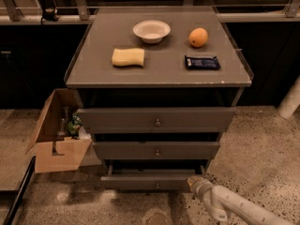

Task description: Open bottom drawer

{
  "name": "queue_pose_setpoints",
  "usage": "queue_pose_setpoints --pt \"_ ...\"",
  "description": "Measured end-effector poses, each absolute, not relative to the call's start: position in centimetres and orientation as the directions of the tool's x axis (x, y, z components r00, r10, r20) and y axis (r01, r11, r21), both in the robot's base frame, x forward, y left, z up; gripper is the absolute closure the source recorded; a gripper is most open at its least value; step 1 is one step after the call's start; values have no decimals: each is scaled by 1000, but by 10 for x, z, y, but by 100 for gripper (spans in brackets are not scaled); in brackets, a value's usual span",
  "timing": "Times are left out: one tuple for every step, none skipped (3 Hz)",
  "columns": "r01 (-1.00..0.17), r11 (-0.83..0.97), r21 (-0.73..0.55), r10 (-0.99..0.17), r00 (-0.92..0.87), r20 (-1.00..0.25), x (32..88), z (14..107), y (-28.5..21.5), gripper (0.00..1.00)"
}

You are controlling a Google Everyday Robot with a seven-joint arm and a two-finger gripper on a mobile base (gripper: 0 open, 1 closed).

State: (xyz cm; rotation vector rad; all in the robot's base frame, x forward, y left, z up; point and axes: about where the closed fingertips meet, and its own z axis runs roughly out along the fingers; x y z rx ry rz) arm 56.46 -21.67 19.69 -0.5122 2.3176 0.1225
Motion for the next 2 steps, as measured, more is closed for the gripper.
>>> queue_pose_setpoints --pt "-394 914 -97 -339 -613 -714 583 224 -208 100" --pt "-396 912 -102 -343 -604 -719 592 216 -204 100"
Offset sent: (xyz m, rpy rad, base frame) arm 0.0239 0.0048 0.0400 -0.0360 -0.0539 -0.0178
